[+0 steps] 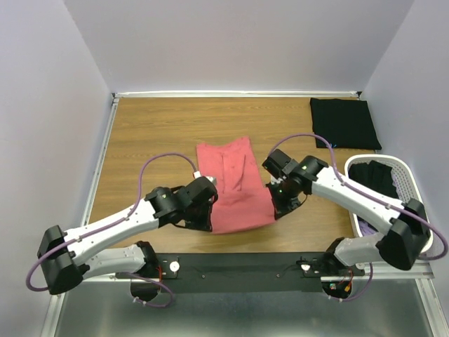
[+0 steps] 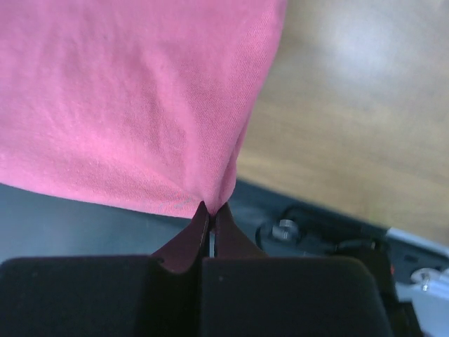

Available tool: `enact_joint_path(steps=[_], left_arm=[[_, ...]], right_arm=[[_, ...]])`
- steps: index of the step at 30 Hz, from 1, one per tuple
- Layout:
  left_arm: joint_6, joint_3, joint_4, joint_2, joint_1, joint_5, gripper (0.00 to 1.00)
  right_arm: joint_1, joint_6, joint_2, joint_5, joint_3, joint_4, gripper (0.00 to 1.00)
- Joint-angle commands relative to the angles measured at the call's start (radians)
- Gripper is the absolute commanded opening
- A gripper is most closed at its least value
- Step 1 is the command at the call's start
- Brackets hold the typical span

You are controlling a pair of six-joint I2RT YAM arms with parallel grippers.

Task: Fold and stack the t-shirts
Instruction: Fold the tshirt

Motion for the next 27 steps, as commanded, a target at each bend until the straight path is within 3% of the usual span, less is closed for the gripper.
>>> enact_joint_path(steps=[1,6,10,17,27], left_arm=[[-0.114,-0.024,-0.108,-0.073,-0.073,0.123,0.0],[-0.096,0.063,-0.131,-0.128,-0.071,0.126,0.0],[0.025,0.114,-0.125,-0.107,0.098,0.118,0.0],[0.196,0.157,-0.03,-0.024,0.344,0.125,0.0],[0.366,0.254,0.124,0.166,0.556,0.143,0.0]], right_arm=[[0.007,0.009,-0.069,-0.084,-0.023,-0.19,0.01],[0.007,0.01,-0.081,-0.041,0.067,-0.241,0.01],[0.003,-0.019,0.03,0.103,0.226,-0.273,0.01],[-0.048,-0.119,0.219,0.157,0.467,-0.263,0.01],[-0.166,-0.244,0.457,0.131,0.73,-0.215,0.01]])
